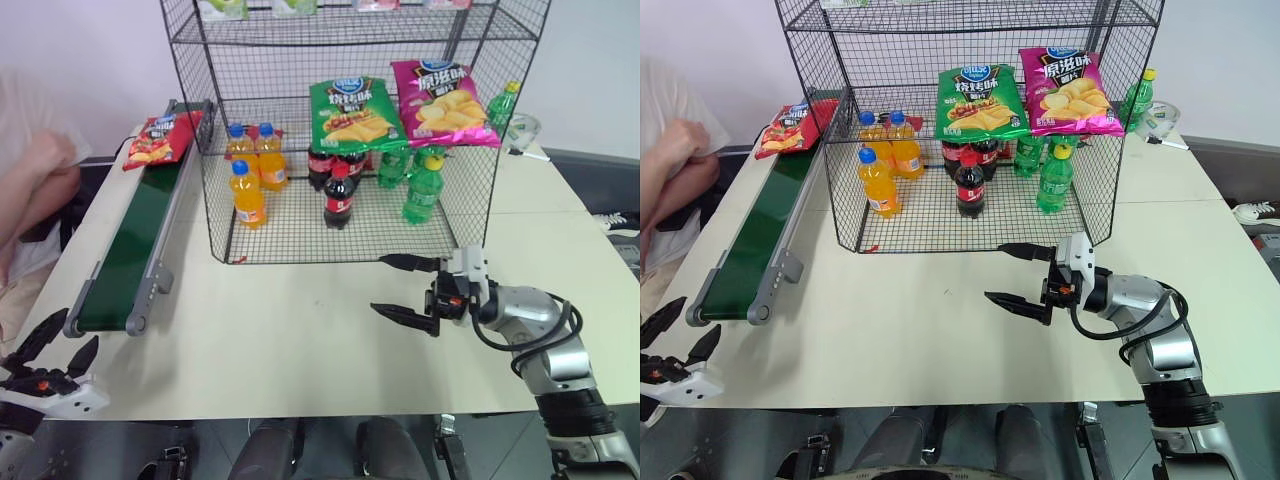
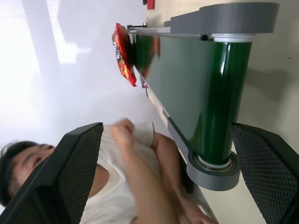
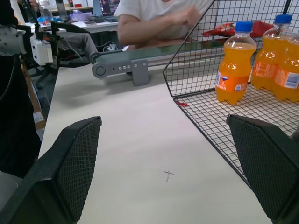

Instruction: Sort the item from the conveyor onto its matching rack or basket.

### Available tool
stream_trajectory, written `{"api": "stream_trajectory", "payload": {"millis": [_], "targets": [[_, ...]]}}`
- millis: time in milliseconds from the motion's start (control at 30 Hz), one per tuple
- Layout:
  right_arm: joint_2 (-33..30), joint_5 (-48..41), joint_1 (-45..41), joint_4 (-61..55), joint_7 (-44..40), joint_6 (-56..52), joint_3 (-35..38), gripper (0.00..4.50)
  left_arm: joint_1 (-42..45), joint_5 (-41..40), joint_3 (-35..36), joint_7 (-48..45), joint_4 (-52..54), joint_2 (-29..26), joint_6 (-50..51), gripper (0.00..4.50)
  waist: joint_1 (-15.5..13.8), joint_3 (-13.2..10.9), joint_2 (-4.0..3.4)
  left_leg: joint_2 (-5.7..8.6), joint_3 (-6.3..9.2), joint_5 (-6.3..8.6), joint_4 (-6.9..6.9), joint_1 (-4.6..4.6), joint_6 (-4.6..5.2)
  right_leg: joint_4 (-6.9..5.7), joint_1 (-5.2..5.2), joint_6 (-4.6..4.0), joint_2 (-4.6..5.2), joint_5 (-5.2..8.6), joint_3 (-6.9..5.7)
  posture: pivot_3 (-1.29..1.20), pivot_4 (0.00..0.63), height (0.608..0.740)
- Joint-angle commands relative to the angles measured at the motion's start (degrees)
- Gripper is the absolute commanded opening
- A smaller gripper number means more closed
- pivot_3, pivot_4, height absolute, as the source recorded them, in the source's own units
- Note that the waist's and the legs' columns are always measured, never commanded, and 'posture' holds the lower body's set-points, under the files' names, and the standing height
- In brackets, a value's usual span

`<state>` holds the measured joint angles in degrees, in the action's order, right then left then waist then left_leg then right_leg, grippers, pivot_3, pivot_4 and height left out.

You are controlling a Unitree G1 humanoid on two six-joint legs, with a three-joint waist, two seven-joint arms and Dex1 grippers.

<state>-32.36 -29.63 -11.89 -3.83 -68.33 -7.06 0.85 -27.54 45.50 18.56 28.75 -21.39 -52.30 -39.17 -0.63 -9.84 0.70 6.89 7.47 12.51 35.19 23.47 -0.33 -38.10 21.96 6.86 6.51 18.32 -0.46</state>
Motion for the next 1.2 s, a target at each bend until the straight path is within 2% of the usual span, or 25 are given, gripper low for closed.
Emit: {"api": "stream_trajectory", "payload": {"millis": [33,933,1200], "targets": [[0.5,-0.1,-0.8,-0.6,0.0,1.1,0.3,4.50,-0.3,-1.6,-0.1,1.3,0.6,0.1,0.3,4.48,0.0,0.0,0.00,0.00,0.00,0.00,0.00,0.00,0.00,0.00,0.00,0.00,0.00,0.00,0.00,0.00,0.150,0.740],[0.6,0.3,-1.2,-0.4,0.1,1.2,0.0,4.50,-1.4,-5.1,-1.3,0.6,0.5,0.3,0.0,4.48,0.0,0.0,0.00,0.00,0.00,-0.01,0.02,0.00,0.00,-0.02,0.00,-0.01,0.00,-0.01,0.00,0.00,0.150,0.740],[-0.7,-1.7,0.0,-4.0,-3.0,-1.7,-1.3,4.50,-2.7,-5.2,-0.9,1.3,0.2,0.4,-0.1,4.48,0.0,0.0,0.01,0.00,0.00,-0.01,0.02,-0.01,0.00,-0.02,0.00,-0.01,0.00,-0.01,0.01,0.00,0.150,0.740]]}}
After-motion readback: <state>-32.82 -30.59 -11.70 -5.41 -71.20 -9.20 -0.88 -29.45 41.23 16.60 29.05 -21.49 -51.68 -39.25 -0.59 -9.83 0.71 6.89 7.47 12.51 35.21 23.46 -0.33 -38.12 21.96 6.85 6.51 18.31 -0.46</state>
